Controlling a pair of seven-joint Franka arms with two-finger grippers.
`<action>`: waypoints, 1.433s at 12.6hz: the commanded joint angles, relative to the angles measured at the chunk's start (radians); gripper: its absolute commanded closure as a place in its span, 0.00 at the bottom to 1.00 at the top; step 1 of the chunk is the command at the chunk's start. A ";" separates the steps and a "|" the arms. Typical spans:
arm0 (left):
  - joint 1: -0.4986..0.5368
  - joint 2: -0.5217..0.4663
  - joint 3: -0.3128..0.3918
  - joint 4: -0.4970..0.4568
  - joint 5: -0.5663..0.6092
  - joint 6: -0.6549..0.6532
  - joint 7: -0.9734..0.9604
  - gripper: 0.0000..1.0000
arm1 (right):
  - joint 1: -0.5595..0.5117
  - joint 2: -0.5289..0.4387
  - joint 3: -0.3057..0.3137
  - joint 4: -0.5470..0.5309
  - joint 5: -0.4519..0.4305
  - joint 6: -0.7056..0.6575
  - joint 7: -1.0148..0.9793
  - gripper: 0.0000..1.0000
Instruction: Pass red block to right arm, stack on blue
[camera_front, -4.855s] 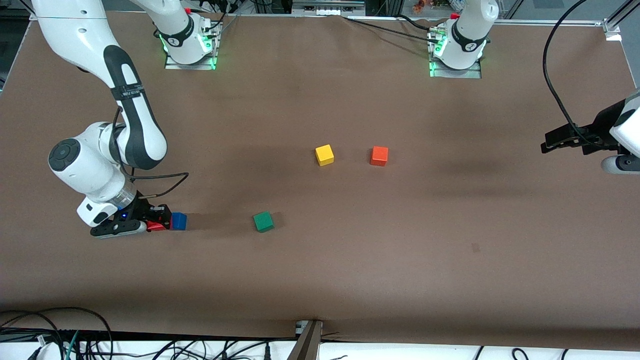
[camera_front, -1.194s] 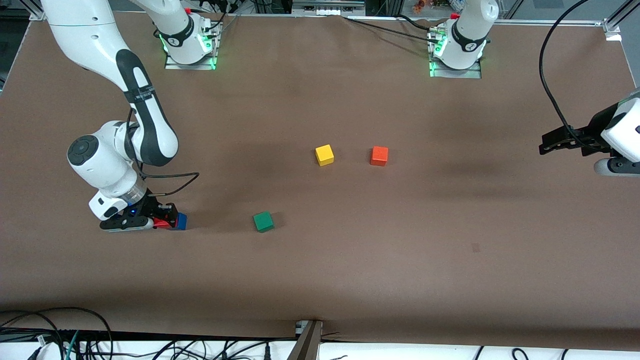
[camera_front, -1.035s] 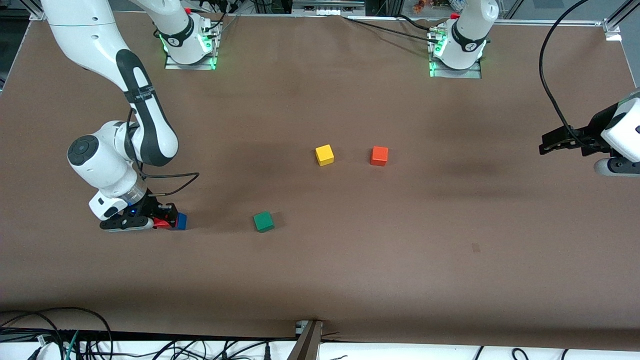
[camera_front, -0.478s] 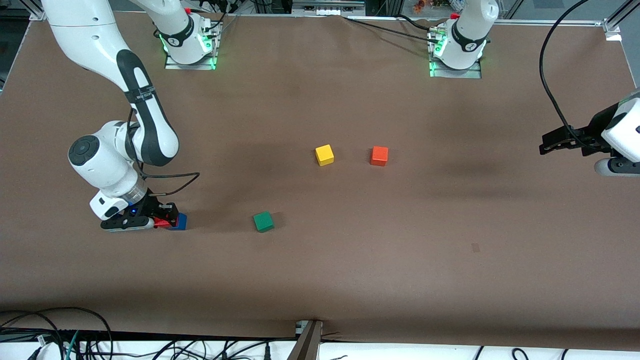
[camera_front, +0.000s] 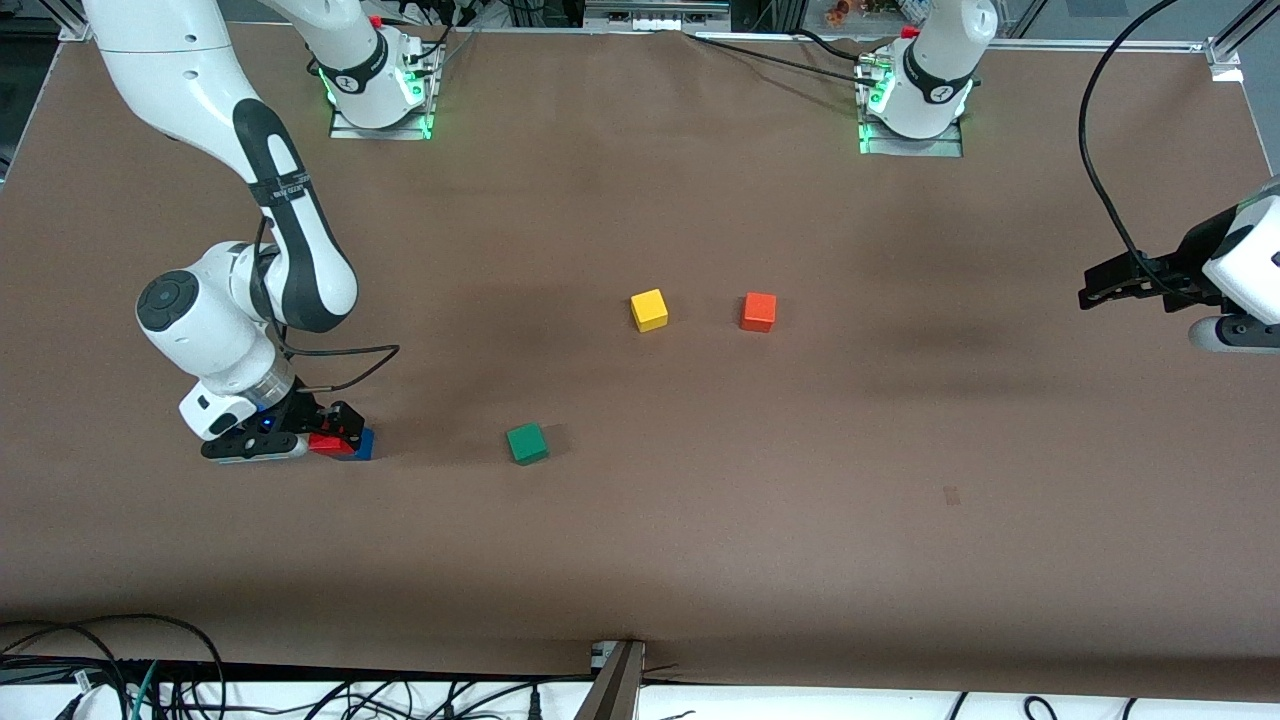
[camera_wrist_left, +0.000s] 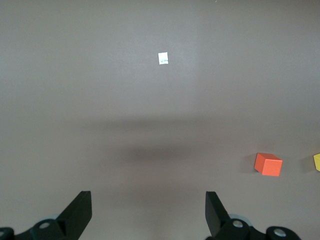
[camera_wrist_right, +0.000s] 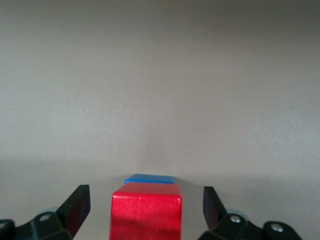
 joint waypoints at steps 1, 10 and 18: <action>0.001 0.006 -0.004 0.020 0.023 -0.003 -0.007 0.00 | 0.005 -0.022 -0.002 -0.007 -0.003 -0.006 0.012 0.00; 0.002 0.006 -0.004 0.020 0.020 -0.003 -0.006 0.00 | 0.005 -0.139 -0.083 0.219 -0.090 -0.541 0.035 0.00; 0.004 0.006 -0.004 0.020 0.020 -0.003 -0.006 0.00 | 0.019 -0.346 -0.098 0.295 -0.143 -0.952 0.153 0.00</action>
